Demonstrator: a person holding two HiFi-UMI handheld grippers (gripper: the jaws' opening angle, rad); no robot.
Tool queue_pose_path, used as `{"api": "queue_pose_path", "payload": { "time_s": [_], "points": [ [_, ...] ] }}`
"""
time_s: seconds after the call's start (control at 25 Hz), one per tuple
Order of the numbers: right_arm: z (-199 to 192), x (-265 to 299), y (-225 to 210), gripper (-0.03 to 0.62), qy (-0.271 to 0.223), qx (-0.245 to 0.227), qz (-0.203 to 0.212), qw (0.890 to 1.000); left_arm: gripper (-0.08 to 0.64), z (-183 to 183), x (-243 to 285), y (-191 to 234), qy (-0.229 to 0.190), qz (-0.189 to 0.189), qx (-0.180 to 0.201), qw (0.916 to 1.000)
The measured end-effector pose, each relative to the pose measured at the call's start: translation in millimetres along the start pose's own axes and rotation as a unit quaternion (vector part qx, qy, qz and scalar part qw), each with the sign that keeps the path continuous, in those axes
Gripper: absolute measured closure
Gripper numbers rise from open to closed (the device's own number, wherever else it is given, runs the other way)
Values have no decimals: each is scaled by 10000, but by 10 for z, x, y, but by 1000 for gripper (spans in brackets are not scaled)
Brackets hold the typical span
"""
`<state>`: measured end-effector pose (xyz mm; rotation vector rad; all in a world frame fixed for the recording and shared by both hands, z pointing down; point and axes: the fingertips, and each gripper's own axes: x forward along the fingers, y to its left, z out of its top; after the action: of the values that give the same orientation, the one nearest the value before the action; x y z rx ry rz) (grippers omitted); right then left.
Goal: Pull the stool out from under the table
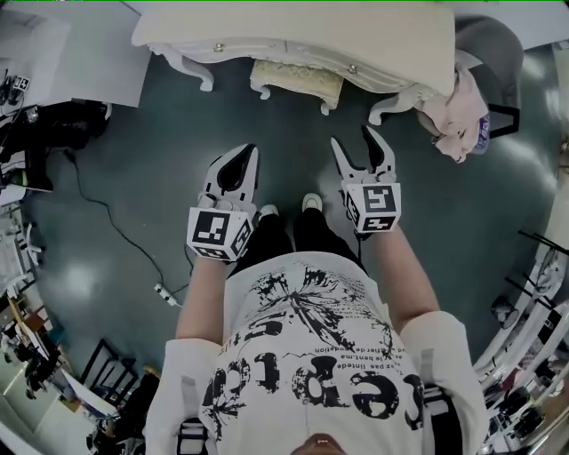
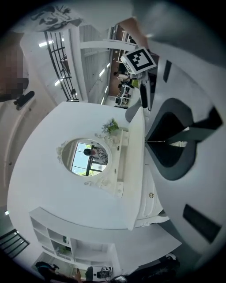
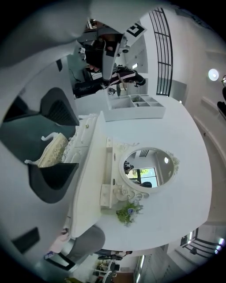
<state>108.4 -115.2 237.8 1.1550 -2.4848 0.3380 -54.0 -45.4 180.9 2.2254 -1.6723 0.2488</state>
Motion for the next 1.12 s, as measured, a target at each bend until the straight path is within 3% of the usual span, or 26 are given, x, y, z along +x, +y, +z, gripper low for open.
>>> {"api": "queue_pose_path", "payload": {
  "time_s": [0.24,0.4,0.52,0.76,1.12],
  "points": [
    [-399,607,-212,331,276,242,-418,9985,538,-233,586,353,316,-487,-2,9983],
    [-822,967,-306,331,576,587,-875,9928,538,-493,972,641,623,-971,52,9933],
    [-1150,1301,-403,331,657,731,-1089,9892,538,-742,1300,909,634,-1117,123,9916],
    [-2074,1860,-416,331,1034,848,-1266,9829,538,-1518,1815,1279,786,-1301,230,9881],
    [-3390,2640,-777,331,1297,760,-1620,9753,539,-2778,2417,1496,800,-1437,537,9849]
  ]
}}
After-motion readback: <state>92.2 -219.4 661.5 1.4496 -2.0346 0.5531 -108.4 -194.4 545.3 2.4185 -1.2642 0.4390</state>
